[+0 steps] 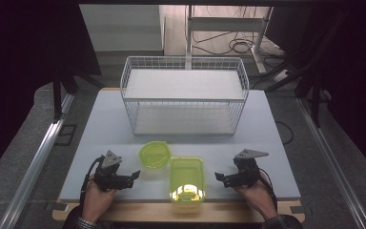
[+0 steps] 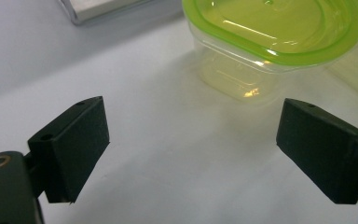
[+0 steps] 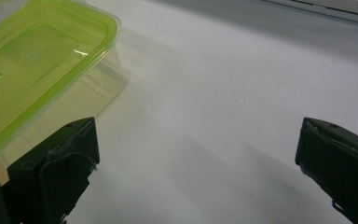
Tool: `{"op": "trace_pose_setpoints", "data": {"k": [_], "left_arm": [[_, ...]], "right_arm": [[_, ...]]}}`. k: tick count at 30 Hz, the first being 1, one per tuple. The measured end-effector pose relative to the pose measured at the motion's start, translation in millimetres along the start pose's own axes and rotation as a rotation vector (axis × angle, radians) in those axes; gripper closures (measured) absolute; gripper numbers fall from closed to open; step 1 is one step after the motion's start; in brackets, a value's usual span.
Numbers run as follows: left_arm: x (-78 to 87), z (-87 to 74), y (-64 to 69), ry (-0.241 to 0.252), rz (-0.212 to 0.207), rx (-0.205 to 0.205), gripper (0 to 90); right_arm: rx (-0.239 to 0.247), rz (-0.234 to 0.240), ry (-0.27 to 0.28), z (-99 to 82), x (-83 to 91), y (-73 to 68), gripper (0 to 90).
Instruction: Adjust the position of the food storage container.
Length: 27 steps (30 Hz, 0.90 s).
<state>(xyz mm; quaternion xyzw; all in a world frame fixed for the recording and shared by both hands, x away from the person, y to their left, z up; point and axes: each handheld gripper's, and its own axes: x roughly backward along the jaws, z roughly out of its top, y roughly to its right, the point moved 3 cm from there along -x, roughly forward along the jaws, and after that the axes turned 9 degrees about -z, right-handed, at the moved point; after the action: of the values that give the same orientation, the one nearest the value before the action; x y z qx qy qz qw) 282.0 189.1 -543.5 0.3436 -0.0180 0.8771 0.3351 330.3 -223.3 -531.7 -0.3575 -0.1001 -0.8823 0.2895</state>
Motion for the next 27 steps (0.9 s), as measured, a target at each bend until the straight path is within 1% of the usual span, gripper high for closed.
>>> {"op": "trace_pose_setpoints", "data": {"k": [1,3,5,6,8,9,11,13,15,17,18,19,20,21,23,24,25,26,27], "left_arm": [[0.0,0.0,0.0,0.0,0.0,0.0,8.0],[0.0,0.9,1.1,0.003,-0.019,0.007,7.3],[-0.4,1.9,2.3,-0.003,-0.025,0.01,6.6],[-1.5,2.0,2.6,-0.017,-0.028,0.015,5.5],[-2.7,1.9,2.1,-0.024,-0.026,0.028,4.8],[-2.7,1.9,2.1,-0.024,-0.026,0.028,4.7],[-1.0,3.1,1.9,-0.019,-0.043,0.034,4.4],[-0.3,3.6,2.3,-0.017,-0.044,0.033,4.8],[1.4,4.5,3.2,-0.019,-0.032,0.023,5.7],[3.2,5.6,4.4,-0.022,-0.031,0.018,8.8],[4.5,6.5,5.1,-0.023,-0.033,0.008,10.7],[7.1,8.2,7.8,-0.025,-0.036,-0.011,16.0],[7.1,8.2,7.8,-0.025,-0.036,-0.011,19.1],[8.4,8.9,9.1,-0.026,-0.039,-0.021,19.1],[10.7,10.4,11.5,-0.03,-0.053,-0.036,25.1],[13.3,12.6,14.3,-0.027,-0.063,-0.046,32.6],[13.3,12.6,14.3,-0.027,-0.063,-0.046,36.8],[14.7,14.1,15.9,-0.021,-0.065,-0.054,36.8],[16.1,15.9,17.7,-0.016,-0.07,-0.059,39.8]], "right_arm": [[0.0,0.0,0.0,0.0,0.0,0.0,0.1],[0.001,-0.002,-0.003,-0.1,0.4,-0.2,0.6],[0.002,-0.01,-0.012,-0.6,0.4,0.8,1.1],[-0.001,-0.015,-0.014,-0.6,0.6,1.7,1.9],[-0.003,-0.018,-0.018,-0.4,0.8,2.5,2.2],[-0.003,-0.018,-0.018,-0.4,0.8,2.5,2.2],[-0.004,-0.023,-0.03,-0.6,0.2,3.0,2.5],[-0.005,-0.022,-0.032,-0.8,0.0,3.2,2.5],[-0.006,-0.021,-0.035,-0.9,-0.1,3.1,2.5],[-0.003,-0.025,-0.039,-0.8,-0.1,2.8,2.5],[-0.002,-0.025,-0.04,-0.8,-0.3,2.6,2.5],[-0.001,-0.028,-0.047,-1.1,-0.9,2.6,2.8],[-0.001,-0.028,-0.047,-1.1,-0.9,2.6,2.8],[-0.002,-0.028,-0.05,-1.3,-1.3,2.4,3.1],[-0.001,-0.031,-0.055,-1.5,-1.6,2.2,3.6],[0.0,-0.031,-0.057,-1.4,-1.4,2.3,4.2],[0.0,-0.031,-0.057,-1.4,-1.4,2.3,4.2],[0.0,-0.033,-0.056,-1.3,-1.2,2.5,4.4],[0.001,-0.035,-0.053,-1.1,-0.8,3.2,4.8]]}}
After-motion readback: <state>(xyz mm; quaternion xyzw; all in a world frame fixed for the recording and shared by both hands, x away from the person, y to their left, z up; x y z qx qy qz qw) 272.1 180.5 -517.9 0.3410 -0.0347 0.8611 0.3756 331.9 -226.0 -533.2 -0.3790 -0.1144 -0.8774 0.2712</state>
